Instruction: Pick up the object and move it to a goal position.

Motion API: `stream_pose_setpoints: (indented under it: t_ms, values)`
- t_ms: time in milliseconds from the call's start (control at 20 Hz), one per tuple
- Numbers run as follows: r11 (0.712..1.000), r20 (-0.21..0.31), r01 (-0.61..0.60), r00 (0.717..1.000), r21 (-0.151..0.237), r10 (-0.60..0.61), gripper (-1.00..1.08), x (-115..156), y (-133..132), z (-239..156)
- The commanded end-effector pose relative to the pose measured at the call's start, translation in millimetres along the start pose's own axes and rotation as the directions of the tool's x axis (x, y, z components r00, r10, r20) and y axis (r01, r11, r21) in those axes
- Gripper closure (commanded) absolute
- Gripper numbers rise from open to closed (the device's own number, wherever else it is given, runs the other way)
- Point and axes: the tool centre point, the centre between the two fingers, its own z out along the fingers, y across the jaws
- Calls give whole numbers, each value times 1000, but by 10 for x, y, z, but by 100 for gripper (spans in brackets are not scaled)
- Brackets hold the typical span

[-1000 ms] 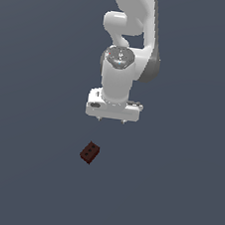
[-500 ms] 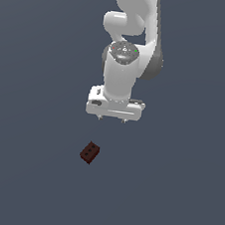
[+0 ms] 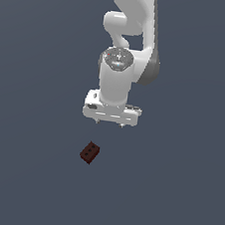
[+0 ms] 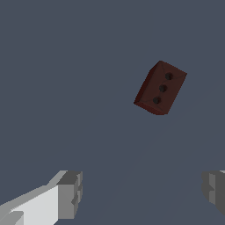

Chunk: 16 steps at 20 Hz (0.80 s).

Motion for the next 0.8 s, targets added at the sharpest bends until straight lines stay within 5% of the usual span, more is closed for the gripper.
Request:
stream_pose_setpoints:
  t_ms: [0,750]
  values:
    - [999,-1,-39,999,3,39,-92,82,48,64]
    - [928,-15,-372,928,26,372,-92,736,516,721]
